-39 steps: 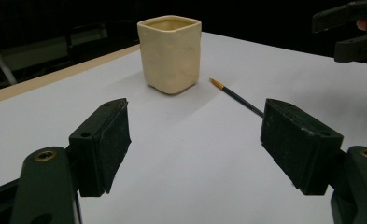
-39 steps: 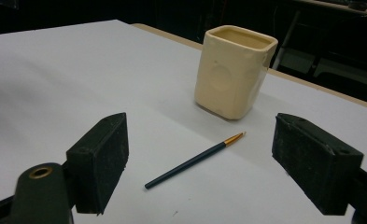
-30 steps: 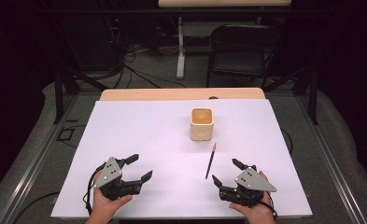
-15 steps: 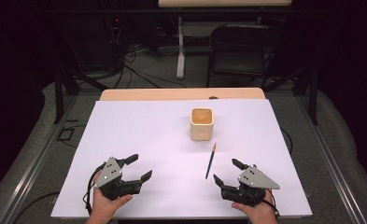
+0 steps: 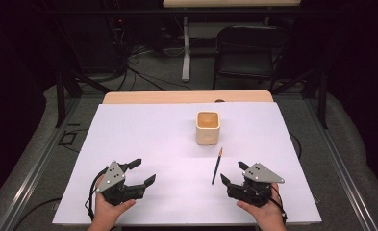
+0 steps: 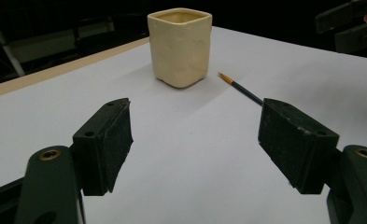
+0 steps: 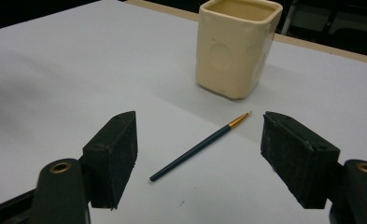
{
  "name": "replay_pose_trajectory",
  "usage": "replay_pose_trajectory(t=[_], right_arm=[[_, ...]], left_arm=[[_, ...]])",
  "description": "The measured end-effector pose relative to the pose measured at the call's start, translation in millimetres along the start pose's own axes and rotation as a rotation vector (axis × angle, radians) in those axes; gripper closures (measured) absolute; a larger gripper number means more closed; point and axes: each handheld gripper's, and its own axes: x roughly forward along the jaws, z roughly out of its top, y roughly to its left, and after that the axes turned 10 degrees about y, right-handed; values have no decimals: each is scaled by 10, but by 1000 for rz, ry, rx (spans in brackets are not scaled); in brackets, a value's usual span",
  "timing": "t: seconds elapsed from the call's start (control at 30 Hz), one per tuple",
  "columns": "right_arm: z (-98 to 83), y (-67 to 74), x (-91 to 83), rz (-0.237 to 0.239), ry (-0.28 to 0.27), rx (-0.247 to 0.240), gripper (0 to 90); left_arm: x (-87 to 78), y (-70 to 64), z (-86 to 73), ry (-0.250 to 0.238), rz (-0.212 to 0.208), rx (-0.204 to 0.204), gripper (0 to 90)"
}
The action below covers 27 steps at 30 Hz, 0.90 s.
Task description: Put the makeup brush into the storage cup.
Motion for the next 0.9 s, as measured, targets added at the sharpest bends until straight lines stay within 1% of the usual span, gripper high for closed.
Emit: replay_pose_trajectory(t=[0.07,0.23,0.4,0.5,0.6,0.67,0.7,0.77,0.83,0.9], right_arm=[[49,-5,14,-13,25,3,288],[172,-13,51,-20,64,-2,297],[293,-46,90,-3,99,15,362],[356,-69,122,9,114,23,370],[423,-98,150,2,126,24,371],[467,-121,176,6,137,39,372],[491,-137,186,9,157,46,372],[531,-163,223,11,178,59,372],[566,-182,257,4,203,59,374],[597,-198,296,-6,225,48,385]], left_arm=[[-2,2,-1,5,0,-2,268],[-5,17,-1,5,6,-4,268],[-1,17,-3,8,5,-5,270],[0,17,-2,8,4,-6,270],[1,21,-3,11,4,-5,270],[3,24,-4,9,1,-8,270],[3,24,-4,9,2,-8,270],[2,24,-5,10,3,-7,270],[4,21,-5,12,5,-8,270],[5,21,-5,15,4,-5,270]])
